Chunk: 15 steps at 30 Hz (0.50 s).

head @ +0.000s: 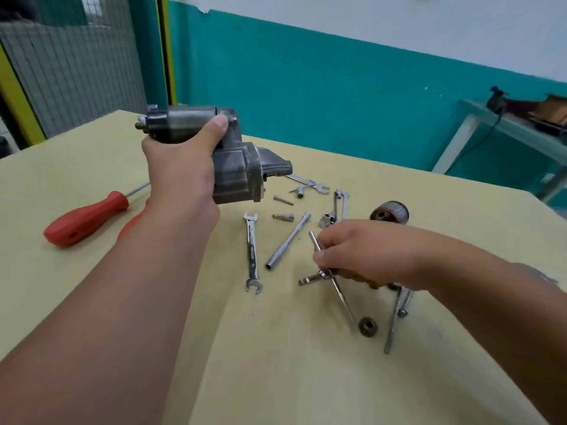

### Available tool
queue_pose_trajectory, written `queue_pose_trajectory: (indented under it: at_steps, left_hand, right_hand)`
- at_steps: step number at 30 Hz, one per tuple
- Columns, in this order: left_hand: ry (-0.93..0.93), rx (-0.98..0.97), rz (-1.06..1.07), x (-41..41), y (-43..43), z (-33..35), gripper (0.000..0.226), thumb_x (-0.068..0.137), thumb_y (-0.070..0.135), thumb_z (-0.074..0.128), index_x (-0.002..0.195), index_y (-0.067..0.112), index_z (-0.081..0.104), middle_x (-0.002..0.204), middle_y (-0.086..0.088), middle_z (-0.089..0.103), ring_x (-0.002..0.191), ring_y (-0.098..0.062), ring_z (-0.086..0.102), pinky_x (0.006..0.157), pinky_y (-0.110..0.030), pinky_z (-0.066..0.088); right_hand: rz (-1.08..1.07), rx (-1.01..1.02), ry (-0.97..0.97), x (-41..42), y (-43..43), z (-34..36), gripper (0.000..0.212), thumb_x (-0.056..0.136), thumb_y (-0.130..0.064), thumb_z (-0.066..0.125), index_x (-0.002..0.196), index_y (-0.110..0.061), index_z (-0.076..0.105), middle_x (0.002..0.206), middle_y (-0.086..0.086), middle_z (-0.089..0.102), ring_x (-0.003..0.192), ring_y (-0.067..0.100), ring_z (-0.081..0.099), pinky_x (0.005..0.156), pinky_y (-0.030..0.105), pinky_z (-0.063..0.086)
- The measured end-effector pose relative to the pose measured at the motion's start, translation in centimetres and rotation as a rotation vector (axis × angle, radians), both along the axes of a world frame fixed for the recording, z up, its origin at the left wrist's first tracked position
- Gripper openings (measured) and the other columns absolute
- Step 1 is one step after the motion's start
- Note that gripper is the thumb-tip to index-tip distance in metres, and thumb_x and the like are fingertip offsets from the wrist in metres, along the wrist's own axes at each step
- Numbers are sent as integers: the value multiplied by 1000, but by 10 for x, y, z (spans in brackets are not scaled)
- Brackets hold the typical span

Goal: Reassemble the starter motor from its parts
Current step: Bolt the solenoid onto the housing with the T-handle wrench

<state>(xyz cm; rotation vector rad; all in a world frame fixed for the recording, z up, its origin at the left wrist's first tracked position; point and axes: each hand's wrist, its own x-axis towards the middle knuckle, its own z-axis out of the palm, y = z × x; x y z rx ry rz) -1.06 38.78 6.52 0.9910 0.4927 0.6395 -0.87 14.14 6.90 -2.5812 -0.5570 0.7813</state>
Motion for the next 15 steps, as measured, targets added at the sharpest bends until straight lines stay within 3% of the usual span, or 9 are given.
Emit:
queue_pose_trajectory:
  at_steps: [3,8,10,12,15]
  left_hand:
    - [-1,9,-2,1,-6,-4,69,72,28,100,123,31,55,117,7,75,86,-15,82,72,-53,68]
    - [36,16,-18,3,-9,-10,72,70,30,101,124,32,54,116,8,75,80,-13,82,67,-52,68]
    - [52,27,-19,4,-9,-12,74,70,31,101,127,32,53,116,8,74,78,-11,81,68,-51,68]
    - [61,42,-15,7,-8,-14,77,70,32,101,129,32,53,117,8,74,80,-11,81,69,-50,68]
    - [70,73,-12,9,-8,-15,77,70,32,101,129,31,53,117,9,74,82,-12,82,69,-48,69]
  right_hand:
    - [57,-113,-181,-12,12,-10,36,102,-49,53,84,-19,59,74,-4,56,65,15,50,61,32,38]
    - [94,-181,-271,-16,18,-18,30,104,-50,50,91,-24,58,87,-5,62,74,13,55,61,32,40]
    - [21,-93,-269,-16,9,-16,22,100,-52,56,92,-32,56,89,-9,66,74,10,58,63,32,44]
    - [-69,70,-224,-15,-3,-13,9,98,-40,59,91,-37,55,82,-10,66,63,9,55,59,30,46]
    - [-80,264,-119,-23,-11,-6,28,100,-15,52,91,-40,61,80,-11,72,56,8,63,56,25,52]
